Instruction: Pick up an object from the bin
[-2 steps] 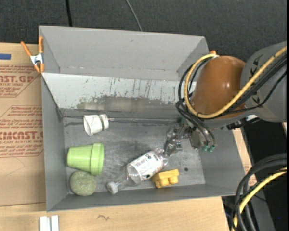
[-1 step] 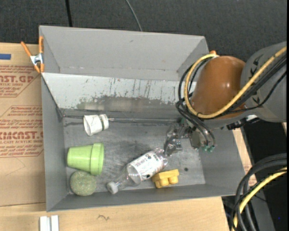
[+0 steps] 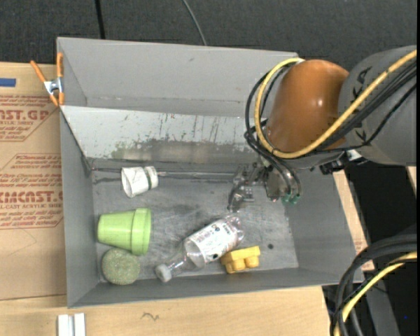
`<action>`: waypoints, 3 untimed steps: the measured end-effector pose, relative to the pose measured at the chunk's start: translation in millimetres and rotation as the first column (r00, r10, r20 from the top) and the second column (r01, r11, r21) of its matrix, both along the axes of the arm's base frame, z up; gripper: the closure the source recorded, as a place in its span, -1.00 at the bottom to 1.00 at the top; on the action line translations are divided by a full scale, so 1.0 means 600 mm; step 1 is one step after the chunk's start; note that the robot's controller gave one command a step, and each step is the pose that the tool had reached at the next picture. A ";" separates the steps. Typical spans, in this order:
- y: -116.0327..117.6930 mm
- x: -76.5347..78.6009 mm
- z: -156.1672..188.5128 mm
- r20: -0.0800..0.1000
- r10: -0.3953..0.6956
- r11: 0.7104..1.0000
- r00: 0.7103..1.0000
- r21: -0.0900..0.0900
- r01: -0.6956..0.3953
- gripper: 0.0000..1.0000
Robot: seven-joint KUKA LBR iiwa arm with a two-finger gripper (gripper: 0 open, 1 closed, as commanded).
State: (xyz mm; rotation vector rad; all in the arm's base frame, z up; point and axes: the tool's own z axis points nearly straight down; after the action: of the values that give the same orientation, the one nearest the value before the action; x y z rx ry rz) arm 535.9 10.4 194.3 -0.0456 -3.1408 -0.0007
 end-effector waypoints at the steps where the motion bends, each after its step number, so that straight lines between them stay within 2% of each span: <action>1: 0.015 -0.028 0.005 0.005 -0.014 1.000 1.000 0.001 0.014 1.00; 2: 0.062 -0.034 0.009 0.000 -0.056 0.998 0.998 0.000 0.056 1.00; 3: 0.084 -0.013 -0.015 0.003 -0.070 0.998 0.998 0.002 0.070 1.00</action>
Offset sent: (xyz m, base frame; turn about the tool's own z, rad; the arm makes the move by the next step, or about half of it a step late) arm -0.0130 0.0502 0.0084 0.0687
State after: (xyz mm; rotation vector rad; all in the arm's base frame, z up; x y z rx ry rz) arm 528.1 61.0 185.5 -0.1559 -3.1400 -0.0034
